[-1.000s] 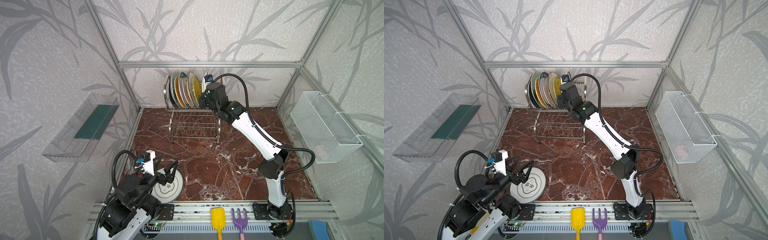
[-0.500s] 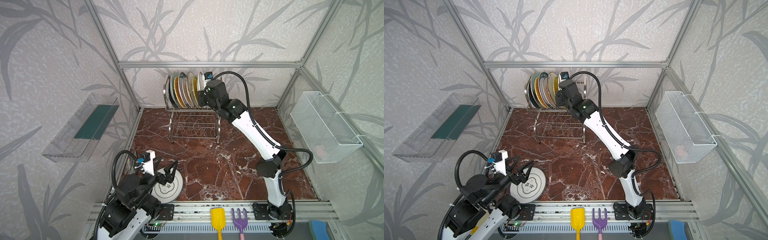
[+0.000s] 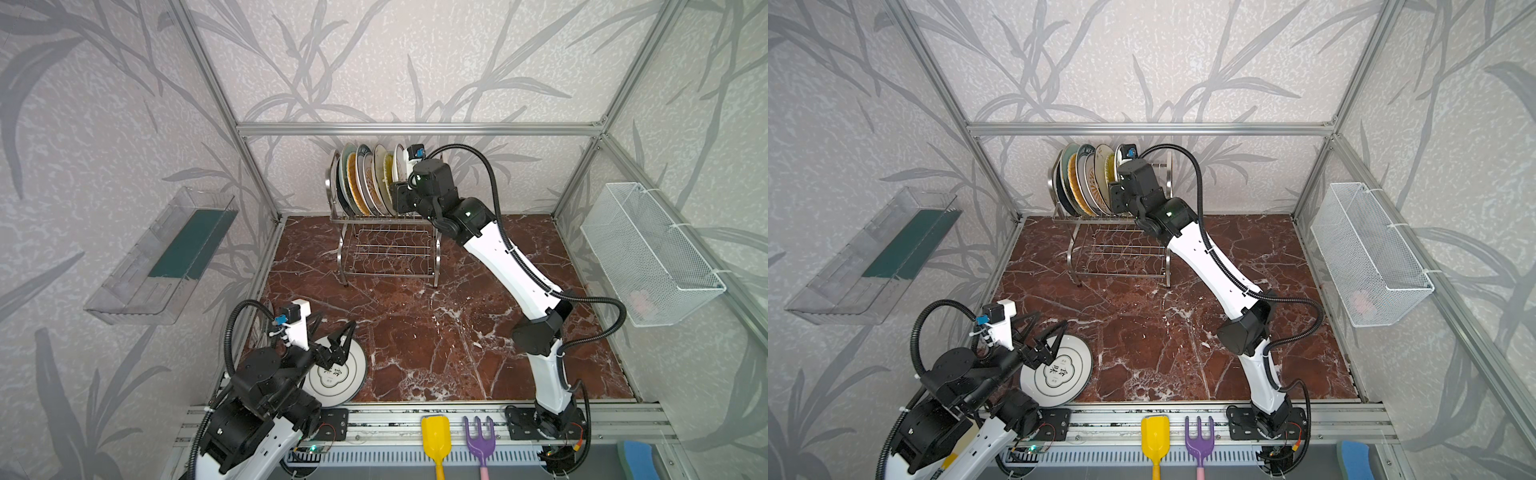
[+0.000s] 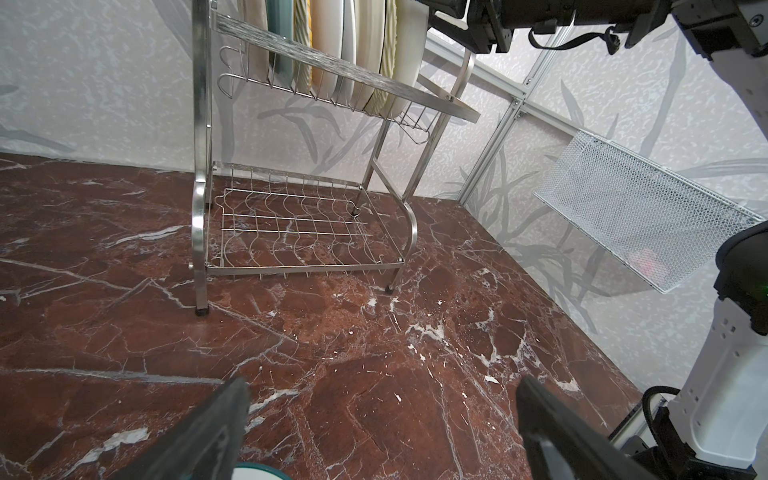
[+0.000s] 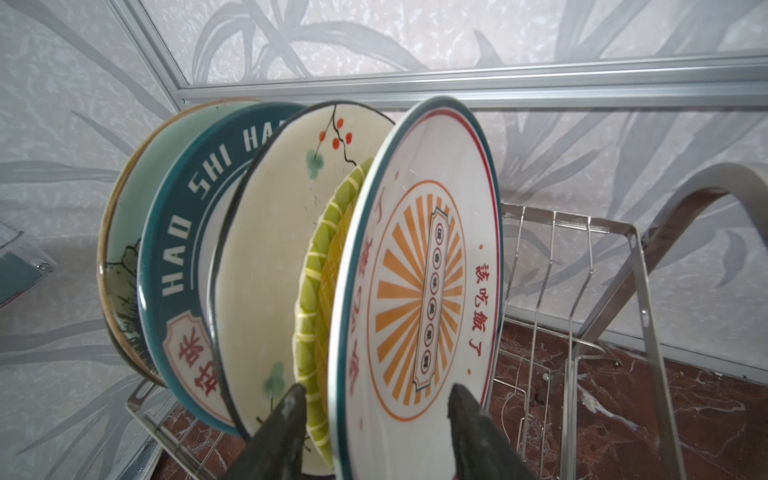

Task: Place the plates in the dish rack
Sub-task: 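Open the right gripper and draw it back toward the table front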

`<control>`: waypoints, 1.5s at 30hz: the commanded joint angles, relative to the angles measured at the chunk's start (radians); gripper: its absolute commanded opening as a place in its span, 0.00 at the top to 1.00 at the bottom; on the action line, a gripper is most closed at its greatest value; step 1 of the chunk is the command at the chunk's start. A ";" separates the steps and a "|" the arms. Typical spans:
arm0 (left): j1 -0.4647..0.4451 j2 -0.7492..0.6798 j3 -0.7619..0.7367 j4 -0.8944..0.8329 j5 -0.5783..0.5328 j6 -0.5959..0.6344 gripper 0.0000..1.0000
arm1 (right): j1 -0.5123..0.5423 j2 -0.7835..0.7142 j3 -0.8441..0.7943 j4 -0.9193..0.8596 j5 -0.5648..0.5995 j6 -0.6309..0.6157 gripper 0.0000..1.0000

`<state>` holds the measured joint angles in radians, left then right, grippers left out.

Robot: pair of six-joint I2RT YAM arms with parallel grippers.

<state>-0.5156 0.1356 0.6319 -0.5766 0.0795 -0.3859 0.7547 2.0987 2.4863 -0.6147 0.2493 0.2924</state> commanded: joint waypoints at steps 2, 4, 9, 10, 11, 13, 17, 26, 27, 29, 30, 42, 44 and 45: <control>0.005 0.013 -0.003 -0.013 -0.003 0.001 0.01 | 0.003 -0.069 0.009 0.004 -0.034 0.007 0.40; 0.006 0.020 0.000 -0.018 -0.007 0.000 0.01 | 0.004 -0.093 -0.014 0.013 -0.042 0.005 0.37; 0.001 0.044 0.003 -0.026 -0.012 -0.021 0.01 | 0.005 -0.213 -0.175 0.097 -0.084 -0.009 0.32; -0.005 0.053 0.003 -0.029 -0.018 -0.032 0.01 | 0.005 -0.253 -0.236 0.127 -0.085 -0.010 0.31; -0.009 0.060 0.003 -0.032 -0.029 -0.049 0.01 | 0.004 -0.292 -0.296 0.153 -0.086 -0.012 0.29; -0.013 0.084 -0.002 -0.055 -0.049 -0.109 0.01 | 0.005 -0.385 -0.452 0.221 -0.083 -0.015 0.27; -0.016 0.130 -0.001 -0.137 -0.105 -0.284 0.01 | 0.004 -0.598 -0.755 0.316 -0.083 0.001 0.21; 0.003 0.219 0.039 -0.470 -0.379 -0.636 0.01 | 0.006 -1.009 -1.364 0.426 -0.121 0.102 0.01; 0.011 0.232 0.034 -0.474 -0.391 -0.651 0.01 | 0.007 -1.044 -1.420 0.430 -0.129 0.110 0.01; 0.041 0.265 0.028 -0.475 -0.391 -0.666 0.01 | 0.009 -1.096 -1.501 0.420 -0.149 0.115 0.01; 0.061 0.281 0.025 -0.474 -0.386 -0.672 0.01 | 0.010 -1.119 -1.542 0.418 -0.157 0.116 0.01; 0.424 0.378 -0.071 -0.430 -0.274 -0.725 0.01 | 0.016 -1.201 -1.879 0.523 -0.272 0.131 0.01; 0.477 0.393 -0.095 -0.417 -0.258 -0.743 0.01 | 0.018 -1.188 -1.903 0.549 -0.286 0.126 0.01; 0.511 0.398 -0.112 -0.406 -0.231 -0.756 0.01 | 0.018 -1.181 -1.918 0.563 -0.291 0.124 0.01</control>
<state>-0.0628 0.5217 0.5556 -0.9768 -0.1772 -1.0851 0.7662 0.9092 0.5915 -0.1375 -0.0017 0.4183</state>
